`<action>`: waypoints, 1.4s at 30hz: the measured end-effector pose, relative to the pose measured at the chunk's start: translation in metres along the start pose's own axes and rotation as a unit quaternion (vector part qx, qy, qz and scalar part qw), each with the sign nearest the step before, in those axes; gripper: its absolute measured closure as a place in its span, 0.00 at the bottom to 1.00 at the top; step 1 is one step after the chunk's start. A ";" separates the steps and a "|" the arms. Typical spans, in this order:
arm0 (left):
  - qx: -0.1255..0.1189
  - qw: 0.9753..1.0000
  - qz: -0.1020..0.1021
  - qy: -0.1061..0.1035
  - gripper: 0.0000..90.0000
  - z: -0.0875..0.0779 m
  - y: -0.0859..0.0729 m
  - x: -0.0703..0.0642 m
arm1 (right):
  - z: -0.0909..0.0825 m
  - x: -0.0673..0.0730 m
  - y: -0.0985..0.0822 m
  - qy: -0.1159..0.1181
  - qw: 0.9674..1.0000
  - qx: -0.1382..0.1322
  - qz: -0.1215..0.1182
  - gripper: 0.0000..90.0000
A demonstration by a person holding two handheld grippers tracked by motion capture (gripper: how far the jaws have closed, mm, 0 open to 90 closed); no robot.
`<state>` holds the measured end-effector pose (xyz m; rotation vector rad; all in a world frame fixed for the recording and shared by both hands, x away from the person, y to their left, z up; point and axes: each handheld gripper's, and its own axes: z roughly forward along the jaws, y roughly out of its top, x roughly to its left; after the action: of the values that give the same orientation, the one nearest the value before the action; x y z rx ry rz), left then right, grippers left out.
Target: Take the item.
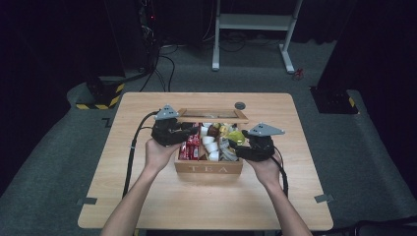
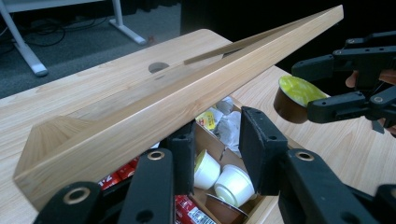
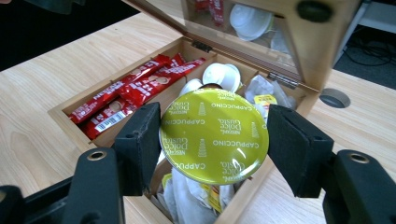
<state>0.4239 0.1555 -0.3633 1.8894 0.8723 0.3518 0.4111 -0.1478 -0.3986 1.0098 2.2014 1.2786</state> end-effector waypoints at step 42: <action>0.004 1.000 0.001 0.007 0.72 -0.001 -0.004 -0.002 | -0.050 -0.066 -0.031 -0.083 0.995 -0.009 0.063 0.42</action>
<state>0.4202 0.1551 -0.3660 1.8982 0.8817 0.3638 0.4105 -0.2364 -0.4019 1.2179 2.0266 1.2167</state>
